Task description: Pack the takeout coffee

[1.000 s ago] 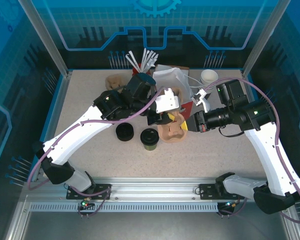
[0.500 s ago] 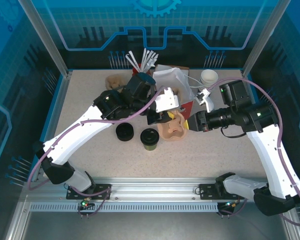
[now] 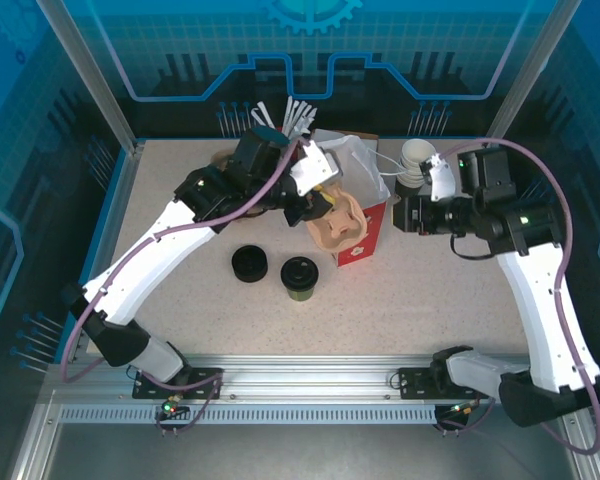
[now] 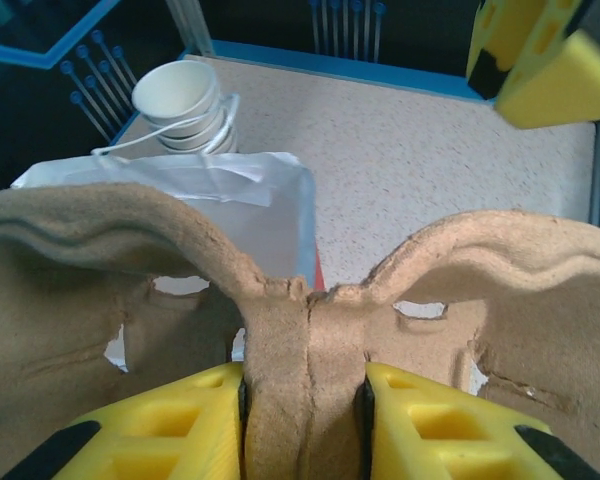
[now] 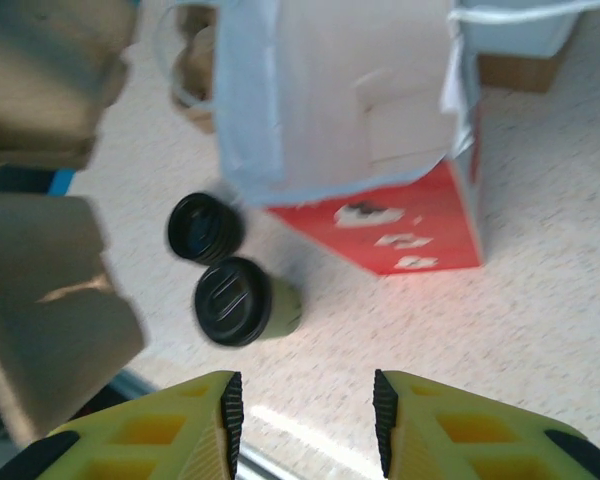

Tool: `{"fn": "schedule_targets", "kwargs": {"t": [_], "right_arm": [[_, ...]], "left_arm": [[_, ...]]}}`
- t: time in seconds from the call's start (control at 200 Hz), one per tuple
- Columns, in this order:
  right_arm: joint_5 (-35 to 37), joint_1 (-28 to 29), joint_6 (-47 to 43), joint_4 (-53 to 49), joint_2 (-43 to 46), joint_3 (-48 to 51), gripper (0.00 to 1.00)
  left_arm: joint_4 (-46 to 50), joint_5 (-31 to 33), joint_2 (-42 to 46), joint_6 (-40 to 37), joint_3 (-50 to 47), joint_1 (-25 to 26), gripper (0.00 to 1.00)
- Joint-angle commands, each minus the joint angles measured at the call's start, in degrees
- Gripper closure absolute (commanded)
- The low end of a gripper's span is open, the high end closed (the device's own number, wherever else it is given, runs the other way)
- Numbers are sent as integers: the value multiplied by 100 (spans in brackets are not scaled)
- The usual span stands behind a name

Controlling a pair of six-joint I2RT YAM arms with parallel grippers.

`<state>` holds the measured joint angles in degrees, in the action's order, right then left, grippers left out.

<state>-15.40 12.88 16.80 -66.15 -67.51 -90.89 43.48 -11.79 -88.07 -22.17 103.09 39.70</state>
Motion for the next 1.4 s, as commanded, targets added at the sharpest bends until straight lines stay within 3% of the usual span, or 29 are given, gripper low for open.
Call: {"fn": "schedule_targets", "kwargs": {"t": [0.0,0.505,0.915,1.001,1.211,1.296,1.396], "right_arm": [[554,-78,-202,688,-401,-203,57],[733,-71,-1231,1160,-2058,-1136,54],[862,28,-1366,1124,-2852,-1247,56],[911,43,-1395,1107,-2937,-1231,62],[847,59,-1461,1085,-2857,-1148,94],[793,58,-1483,1071,-2704,-1076,100],[794,56,-1501,937,-2474,-1012,100]], "left_arm": [[-303,-125,34,546,195,-179,69],[-631,-582,18,1226,121,-587,69],[-701,-673,33,1358,97,-701,69],[-722,-686,36,1378,69,-718,69],[-746,-724,26,1454,53,-727,70],[-768,-782,6,1537,56,-729,70],[-766,-868,9,1673,72,-719,70]]}}
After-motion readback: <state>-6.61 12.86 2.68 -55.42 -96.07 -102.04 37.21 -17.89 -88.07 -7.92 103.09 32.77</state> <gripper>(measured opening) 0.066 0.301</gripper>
